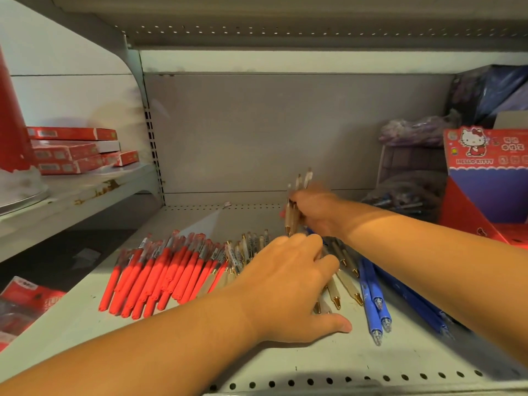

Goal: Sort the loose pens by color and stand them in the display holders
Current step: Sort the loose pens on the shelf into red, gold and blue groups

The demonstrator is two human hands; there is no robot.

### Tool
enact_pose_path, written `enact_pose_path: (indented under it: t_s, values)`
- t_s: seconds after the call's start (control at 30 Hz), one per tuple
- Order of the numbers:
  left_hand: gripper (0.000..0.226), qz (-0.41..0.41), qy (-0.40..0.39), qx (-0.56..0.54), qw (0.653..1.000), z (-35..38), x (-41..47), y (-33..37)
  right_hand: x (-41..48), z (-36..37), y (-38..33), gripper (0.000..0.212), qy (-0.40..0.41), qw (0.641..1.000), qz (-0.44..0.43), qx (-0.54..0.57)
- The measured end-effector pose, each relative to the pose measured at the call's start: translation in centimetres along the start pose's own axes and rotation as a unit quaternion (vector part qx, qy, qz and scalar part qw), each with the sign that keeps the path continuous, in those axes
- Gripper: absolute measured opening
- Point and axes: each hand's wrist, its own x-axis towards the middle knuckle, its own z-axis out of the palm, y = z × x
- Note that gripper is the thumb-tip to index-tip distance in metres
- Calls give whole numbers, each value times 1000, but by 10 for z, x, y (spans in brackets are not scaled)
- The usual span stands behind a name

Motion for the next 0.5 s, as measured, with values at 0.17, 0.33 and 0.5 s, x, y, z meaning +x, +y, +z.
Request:
enact_pose_path:
  t_s: [0.17,0.33,0.5]
  values:
    - [63,33,-88,-14,996,8,4,1,0,-17,-28,17,49,993,-21,104]
    - [57,50,-124,-37,990,10,10,1,-34,-51,-19,13,-88,987,46,-123]
    - [44,90,-7,-39,995,3,4,-4,-56,-50,3,10,-126,915,47,-379]
